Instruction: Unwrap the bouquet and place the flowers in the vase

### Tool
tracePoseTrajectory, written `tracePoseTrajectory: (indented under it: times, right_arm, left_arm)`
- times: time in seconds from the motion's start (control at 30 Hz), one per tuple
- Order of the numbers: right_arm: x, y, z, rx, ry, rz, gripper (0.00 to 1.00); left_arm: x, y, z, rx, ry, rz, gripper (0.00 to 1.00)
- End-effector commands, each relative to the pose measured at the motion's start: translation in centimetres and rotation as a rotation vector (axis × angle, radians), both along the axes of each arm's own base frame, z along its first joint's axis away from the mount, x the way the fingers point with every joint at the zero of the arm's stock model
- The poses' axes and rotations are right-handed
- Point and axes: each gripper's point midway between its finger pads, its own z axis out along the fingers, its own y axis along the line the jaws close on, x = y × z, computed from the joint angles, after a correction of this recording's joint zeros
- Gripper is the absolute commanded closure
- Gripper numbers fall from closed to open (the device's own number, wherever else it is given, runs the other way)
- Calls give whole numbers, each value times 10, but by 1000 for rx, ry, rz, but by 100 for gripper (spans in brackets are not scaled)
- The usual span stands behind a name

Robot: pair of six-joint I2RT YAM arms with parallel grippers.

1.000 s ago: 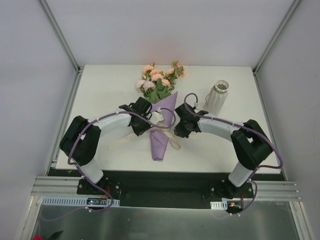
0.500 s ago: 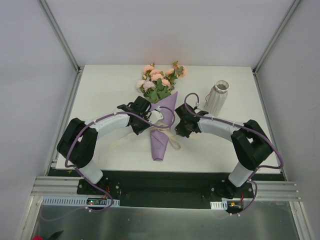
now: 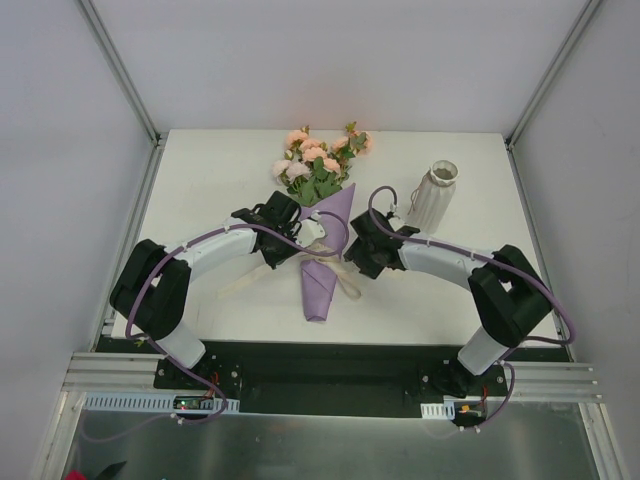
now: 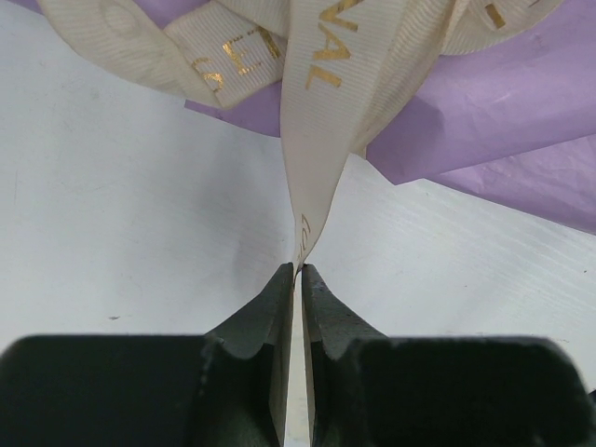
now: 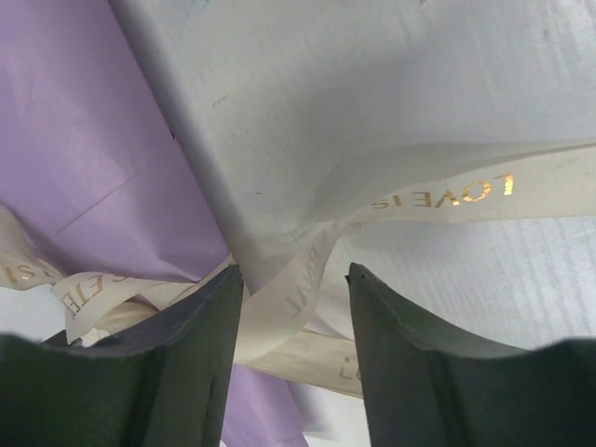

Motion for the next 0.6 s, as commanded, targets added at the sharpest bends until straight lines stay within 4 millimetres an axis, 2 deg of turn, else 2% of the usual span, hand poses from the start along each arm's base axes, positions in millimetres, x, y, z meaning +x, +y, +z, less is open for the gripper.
tracePoseTrajectory:
  times: [0.0,0.13,0.27,0.4,0.57]
  right_arm:
    - [4,18,3,52,0,17,52]
    - [-2,19,-3,58,33,3,75]
    - [-7,21,-11,79,64,-18,81]
    - [-2,15,-10,80,53,-47,99]
    - [7,-8,2,47,-14,-98,99]
  left_arm:
    - [1,-2,12,-4,-25,-9,93]
    - [2,-2,11,-3,-24,-9,93]
    - [2,0,10,9,-27,-10,93]
    - [2,2,13,16,-34,-13,93]
    - [-1,4,16,24,-20,-5,96]
